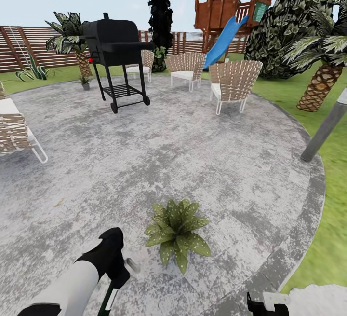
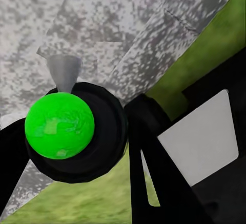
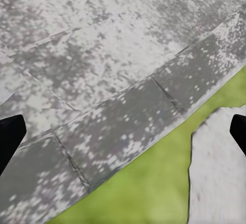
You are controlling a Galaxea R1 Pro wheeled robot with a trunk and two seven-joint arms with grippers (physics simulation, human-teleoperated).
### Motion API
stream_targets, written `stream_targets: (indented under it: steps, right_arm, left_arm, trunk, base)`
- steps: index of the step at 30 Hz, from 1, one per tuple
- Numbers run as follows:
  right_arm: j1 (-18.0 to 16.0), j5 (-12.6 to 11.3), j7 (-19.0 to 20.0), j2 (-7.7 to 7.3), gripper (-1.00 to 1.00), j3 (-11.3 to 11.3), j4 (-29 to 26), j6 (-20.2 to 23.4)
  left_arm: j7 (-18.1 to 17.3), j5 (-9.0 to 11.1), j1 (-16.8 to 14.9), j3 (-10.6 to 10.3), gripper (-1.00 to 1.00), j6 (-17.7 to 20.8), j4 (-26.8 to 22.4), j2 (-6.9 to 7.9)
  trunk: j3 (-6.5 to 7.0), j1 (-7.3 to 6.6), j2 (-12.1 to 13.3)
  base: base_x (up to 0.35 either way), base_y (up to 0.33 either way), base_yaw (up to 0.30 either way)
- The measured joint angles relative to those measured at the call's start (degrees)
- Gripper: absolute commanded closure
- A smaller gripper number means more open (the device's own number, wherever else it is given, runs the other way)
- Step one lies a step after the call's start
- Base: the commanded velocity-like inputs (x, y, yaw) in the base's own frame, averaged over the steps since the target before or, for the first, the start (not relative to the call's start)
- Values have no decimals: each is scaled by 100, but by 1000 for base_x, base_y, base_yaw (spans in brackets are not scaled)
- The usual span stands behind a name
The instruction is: Pick up the pesticide atomizer in the garden and spray insectifuge to fully cover both potted plants in the garden.
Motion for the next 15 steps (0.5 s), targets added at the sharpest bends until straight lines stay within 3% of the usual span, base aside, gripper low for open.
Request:
stream_targets:
  steps: [4,12,15]
  right_arm:
    - [0,-1,1,0,-100,1,1,-1]
    - [0,0,0,0,-100,1,0,-1]
    - [0,-1,0,0,-100,1,0,-2]
  left_arm:
    - [6,-6,0,-31,100,11,-27,-40]
    - [10,-51,-5,-35,100,9,-34,-77]
    - [17,-67,-8,-45,100,20,-31,-184]
  trunk:
    - [0,-1,0]
    - [0,0,0]
    - [0,0,0]
  base:
    - [62,125,0]
    - [6,10,0]
    - [4,-2,0]
